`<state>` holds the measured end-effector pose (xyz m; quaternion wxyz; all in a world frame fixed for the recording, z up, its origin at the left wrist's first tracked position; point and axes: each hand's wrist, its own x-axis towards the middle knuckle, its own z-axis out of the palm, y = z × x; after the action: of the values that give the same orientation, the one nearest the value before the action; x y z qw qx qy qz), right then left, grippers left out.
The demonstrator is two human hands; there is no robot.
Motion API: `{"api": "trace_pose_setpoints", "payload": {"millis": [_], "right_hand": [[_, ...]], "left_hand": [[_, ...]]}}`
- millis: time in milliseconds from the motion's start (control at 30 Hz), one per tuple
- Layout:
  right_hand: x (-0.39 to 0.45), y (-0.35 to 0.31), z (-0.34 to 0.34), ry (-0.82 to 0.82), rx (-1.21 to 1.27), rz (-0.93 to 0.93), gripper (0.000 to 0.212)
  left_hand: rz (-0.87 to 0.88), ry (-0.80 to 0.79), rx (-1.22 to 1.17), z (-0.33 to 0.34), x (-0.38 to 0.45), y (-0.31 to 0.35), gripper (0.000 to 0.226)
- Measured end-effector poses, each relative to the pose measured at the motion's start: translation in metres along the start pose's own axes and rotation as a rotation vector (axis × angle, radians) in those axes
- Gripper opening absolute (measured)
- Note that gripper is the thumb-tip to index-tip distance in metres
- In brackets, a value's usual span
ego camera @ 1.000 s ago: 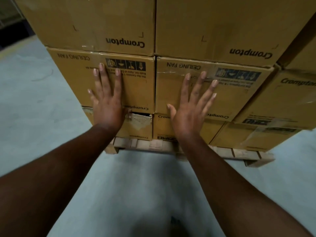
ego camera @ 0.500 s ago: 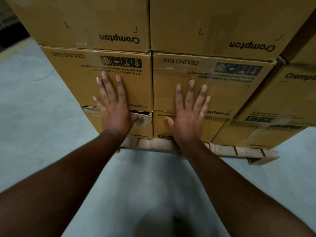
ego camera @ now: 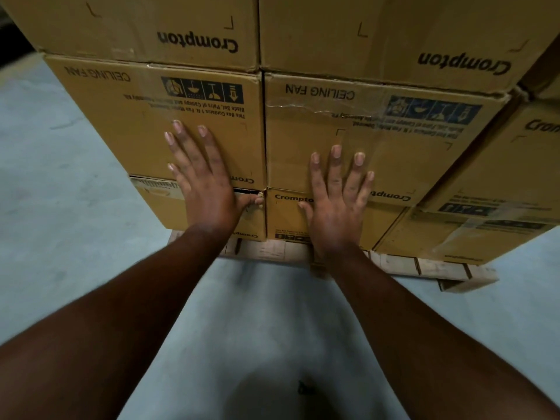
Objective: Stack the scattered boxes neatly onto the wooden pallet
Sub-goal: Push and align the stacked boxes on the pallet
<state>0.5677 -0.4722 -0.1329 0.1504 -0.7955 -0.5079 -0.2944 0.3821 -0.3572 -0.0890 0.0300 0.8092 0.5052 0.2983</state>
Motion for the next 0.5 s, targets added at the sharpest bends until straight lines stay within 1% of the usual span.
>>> {"api": "trace_pose_setpoints", "payload": {"millis": [133,200,267,333,400,500], "right_hand": [[0.001,0.002,-0.001,-0.007,0.02,-0.016,0.118],[0.0,0.003,-0.004,-0.013,0.083,-0.025,0.113],[-0.003,0.006,-0.008,-0.006,0.151,-0.039,0.108],[-0.012,0.014,-0.01,-0.021,0.205,-0.078,0.103],[-0.031,0.029,-0.011,-0.054,0.268,-0.112,0.098],[-0.07,0.063,-0.015,-0.09,0.369,-0.048,0.085]], "left_hand": [[-0.016,0.01,-0.017,-0.001,-0.003,0.003,0.157],[-0.015,0.01,-0.049,0.0,-0.011,0.01,0.151],[0.0,-0.016,-0.077,0.002,-0.022,0.02,0.146],[0.026,-0.079,-0.077,0.005,-0.037,0.033,0.145],[0.104,-0.145,-0.037,0.009,-0.051,0.048,0.144],[0.346,-0.215,0.036,0.02,-0.069,0.079,0.137]]}}
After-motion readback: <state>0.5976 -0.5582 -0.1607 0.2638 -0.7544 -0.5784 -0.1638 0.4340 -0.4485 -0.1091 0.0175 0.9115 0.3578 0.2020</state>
